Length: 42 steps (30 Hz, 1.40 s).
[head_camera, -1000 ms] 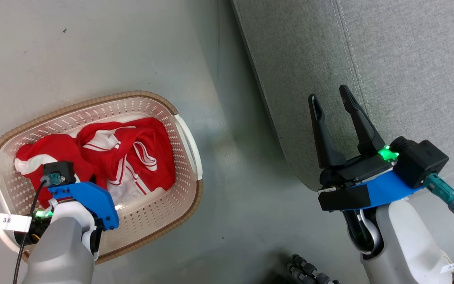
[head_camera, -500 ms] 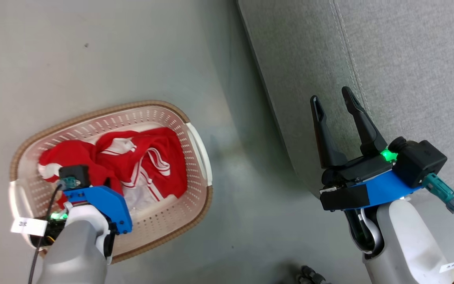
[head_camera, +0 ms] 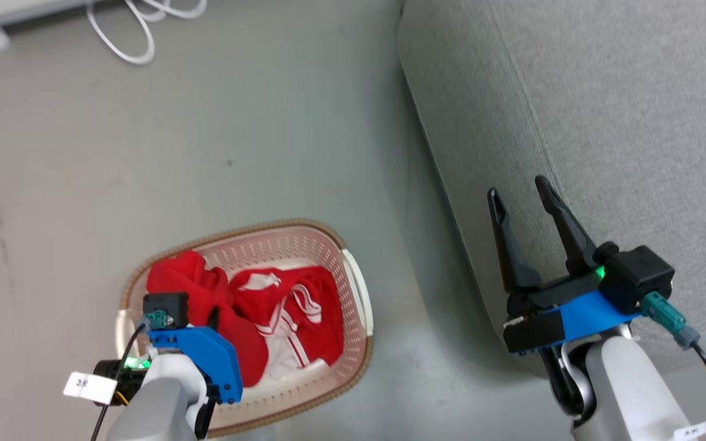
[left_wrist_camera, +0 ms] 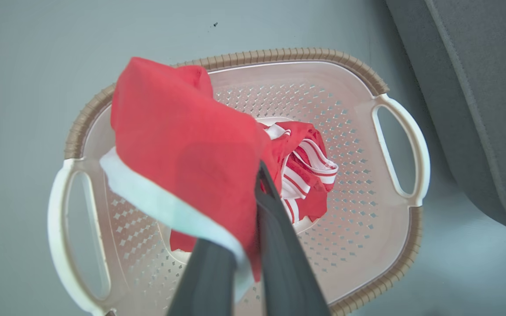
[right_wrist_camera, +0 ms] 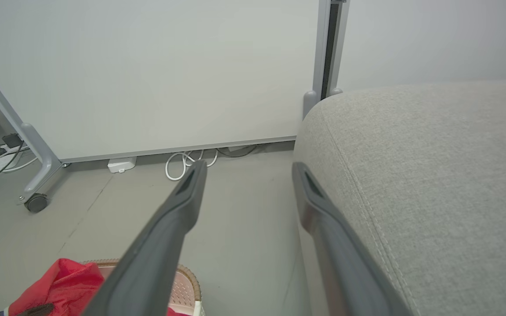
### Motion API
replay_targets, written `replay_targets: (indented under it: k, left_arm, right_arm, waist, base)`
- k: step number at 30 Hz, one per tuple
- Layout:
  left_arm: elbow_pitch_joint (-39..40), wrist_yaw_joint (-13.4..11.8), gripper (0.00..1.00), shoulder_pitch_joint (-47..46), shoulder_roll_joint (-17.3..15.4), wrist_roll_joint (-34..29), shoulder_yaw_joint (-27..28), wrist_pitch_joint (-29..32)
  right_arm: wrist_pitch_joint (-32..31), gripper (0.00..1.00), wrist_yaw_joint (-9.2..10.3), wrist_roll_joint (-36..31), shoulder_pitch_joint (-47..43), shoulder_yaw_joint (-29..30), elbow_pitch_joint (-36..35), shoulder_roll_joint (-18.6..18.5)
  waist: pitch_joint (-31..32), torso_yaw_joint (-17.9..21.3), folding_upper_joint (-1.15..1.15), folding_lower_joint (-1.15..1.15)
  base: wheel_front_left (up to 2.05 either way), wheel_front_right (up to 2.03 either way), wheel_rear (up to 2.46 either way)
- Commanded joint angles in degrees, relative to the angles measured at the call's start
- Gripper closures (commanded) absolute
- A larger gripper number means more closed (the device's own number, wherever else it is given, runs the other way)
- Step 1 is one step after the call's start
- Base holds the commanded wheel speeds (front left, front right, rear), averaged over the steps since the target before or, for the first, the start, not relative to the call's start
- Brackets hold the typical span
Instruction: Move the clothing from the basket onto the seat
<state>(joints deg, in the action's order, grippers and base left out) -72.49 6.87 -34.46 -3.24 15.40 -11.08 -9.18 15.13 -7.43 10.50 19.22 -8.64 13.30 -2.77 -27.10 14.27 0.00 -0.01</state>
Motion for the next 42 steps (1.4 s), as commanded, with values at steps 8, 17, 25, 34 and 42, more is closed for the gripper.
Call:
replay_targets:
  k: [8,17,25,34,42]
  left_arm:
    - [7.1,0.6,1.0,5.5,0.4,6.2,-8.5,-1.4]
    - [17.8,0.6,1.0,6.0,0.3,12.8,-19.7,-0.8]
    - [23.1,0.6,1.0,2.0,0.3,13.3,-24.6,-1.5]
    - [29.6,0.6,1.0,-4.8,0.3,14.2,-31.4,0.4]
    - [32.9,0.6,1.0,-10.0,0.3,16.1,-36.2,2.1]
  right_arm:
    - [0.0,0.0,-0.11,-1.3,-5.0,1.0,3.0,-0.2]
    - [0.0,0.0,-0.11,-2.0,-7.8,1.6,3.9,-0.2]
    - [0.0,0.0,-0.11,-1.9,-8.1,1.3,4.3,-0.2]
    - [0.0,0.0,-0.11,-1.9,-8.2,0.3,4.7,-0.2]
    - [-0.5,0.0,-0.11,-2.2,-7.9,-0.6,5.0,-0.2]
  waist:
    - [13.4,-5.1,0.0,0.01]
    - [18.2,-7.1,0.0,0.01]
    - [19.6,-7.4,0.0,0.01]
    - [20.2,-7.8,0.0,0.01]
    - [20.8,-8.2,0.0,0.01]
  base:
    - [0.0,0.0,0.0]
    - [0.0,0.0,0.0]
    - [0.0,0.0,0.0]
    - [0.0,0.0,0.0]
    - [0.0,0.0,0.0]
